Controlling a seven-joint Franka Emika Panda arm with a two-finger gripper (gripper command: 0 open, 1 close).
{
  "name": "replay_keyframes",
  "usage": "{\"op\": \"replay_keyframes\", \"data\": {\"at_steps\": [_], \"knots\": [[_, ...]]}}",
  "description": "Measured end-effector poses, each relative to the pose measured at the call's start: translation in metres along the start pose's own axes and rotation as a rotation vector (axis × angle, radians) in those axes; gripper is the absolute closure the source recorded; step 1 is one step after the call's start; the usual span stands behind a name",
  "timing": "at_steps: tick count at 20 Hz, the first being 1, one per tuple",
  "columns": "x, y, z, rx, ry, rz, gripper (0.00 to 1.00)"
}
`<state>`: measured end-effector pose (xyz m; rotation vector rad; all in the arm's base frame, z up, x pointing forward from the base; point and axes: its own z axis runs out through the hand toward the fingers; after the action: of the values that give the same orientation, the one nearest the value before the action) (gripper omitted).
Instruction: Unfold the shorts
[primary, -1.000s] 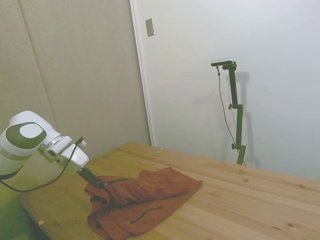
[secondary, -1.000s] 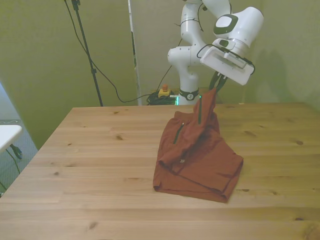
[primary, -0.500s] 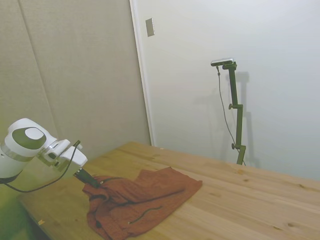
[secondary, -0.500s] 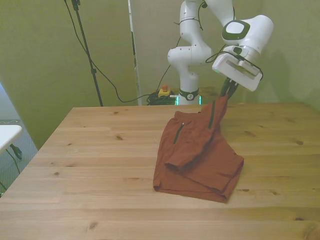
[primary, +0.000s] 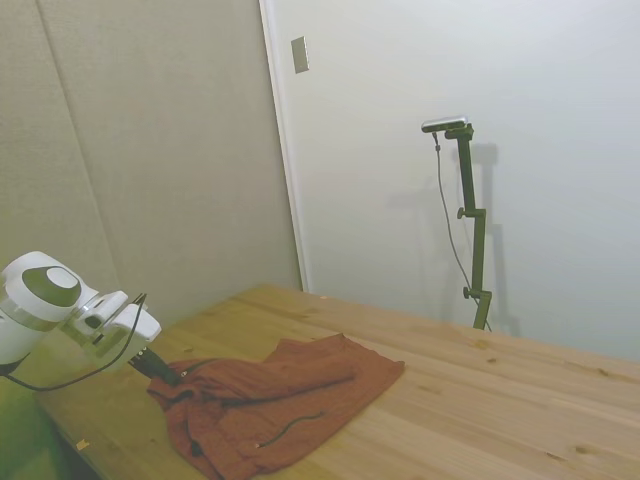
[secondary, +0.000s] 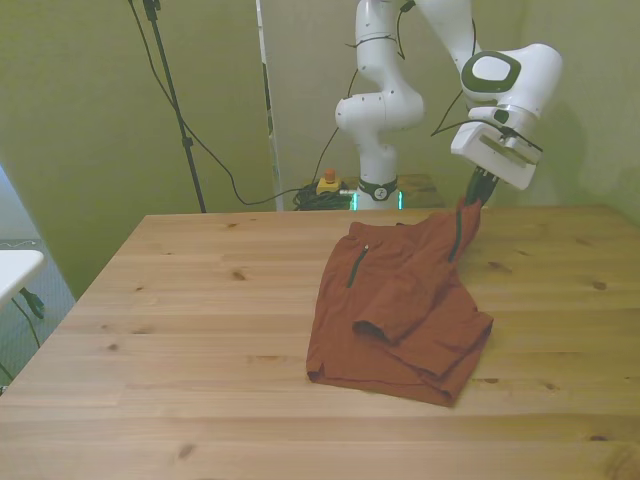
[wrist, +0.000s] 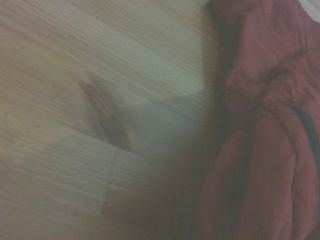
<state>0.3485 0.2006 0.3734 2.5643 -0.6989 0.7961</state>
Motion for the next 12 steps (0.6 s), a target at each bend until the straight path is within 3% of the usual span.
{"op": "replay_keyframes", "data": {"at_steps": [1, 4, 12], "knots": [[-0.001, 0.000, 0.001, -0.012, 0.021, -0.006, 0.00], [-0.009, -0.003, 0.006, -0.038, 0.061, -0.013, 0.00], [-0.037, -0.018, -0.003, -0.012, 0.066, -0.066, 0.00]]}}
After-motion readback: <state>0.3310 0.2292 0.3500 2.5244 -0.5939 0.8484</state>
